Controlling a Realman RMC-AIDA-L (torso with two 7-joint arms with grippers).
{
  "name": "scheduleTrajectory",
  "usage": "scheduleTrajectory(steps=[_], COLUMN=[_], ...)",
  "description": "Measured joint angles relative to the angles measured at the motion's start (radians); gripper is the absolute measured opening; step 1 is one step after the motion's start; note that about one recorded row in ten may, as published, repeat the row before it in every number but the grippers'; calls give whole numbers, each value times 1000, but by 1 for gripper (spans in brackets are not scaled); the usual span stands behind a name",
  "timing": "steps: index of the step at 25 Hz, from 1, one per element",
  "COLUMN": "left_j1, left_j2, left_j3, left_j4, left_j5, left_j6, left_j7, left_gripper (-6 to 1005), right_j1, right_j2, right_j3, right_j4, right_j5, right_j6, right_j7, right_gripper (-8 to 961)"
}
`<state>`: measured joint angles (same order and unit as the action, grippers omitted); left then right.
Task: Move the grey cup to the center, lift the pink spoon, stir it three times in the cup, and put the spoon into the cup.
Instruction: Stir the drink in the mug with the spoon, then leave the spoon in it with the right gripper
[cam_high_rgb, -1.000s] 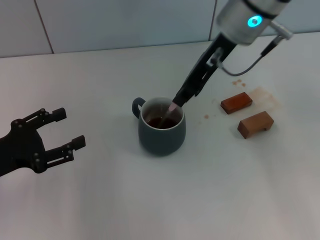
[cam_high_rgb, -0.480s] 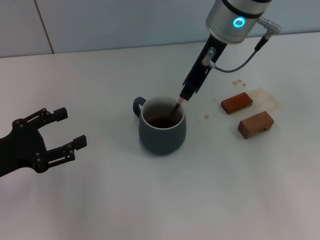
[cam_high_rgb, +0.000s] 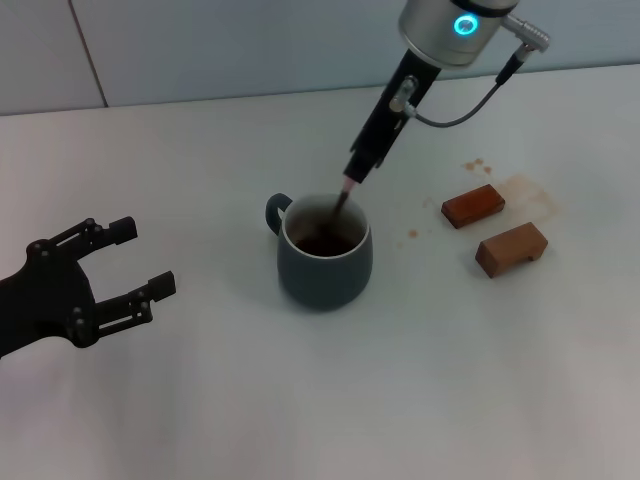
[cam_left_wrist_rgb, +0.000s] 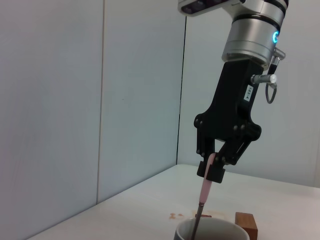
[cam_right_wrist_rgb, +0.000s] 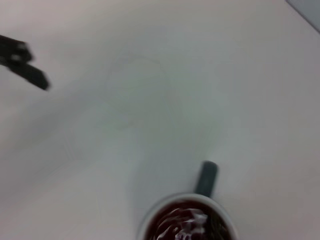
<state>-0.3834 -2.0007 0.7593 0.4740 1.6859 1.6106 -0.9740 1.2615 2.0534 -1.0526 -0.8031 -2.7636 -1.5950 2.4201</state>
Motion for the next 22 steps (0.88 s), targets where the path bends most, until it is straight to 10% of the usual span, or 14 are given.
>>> scheduleTrajectory(steps=[22], left_j1=[1], left_j2=[1], left_j3=[0], left_j4=[1], left_j5=[0], left_j6=[0], left_j7=[2], left_gripper=[833], right_j1=[39], right_j2=[19], right_j3=[-59], right_j4=[8], right_j5=[25], right_j6=[-64], right_j7=[-10], right_gripper=[118])
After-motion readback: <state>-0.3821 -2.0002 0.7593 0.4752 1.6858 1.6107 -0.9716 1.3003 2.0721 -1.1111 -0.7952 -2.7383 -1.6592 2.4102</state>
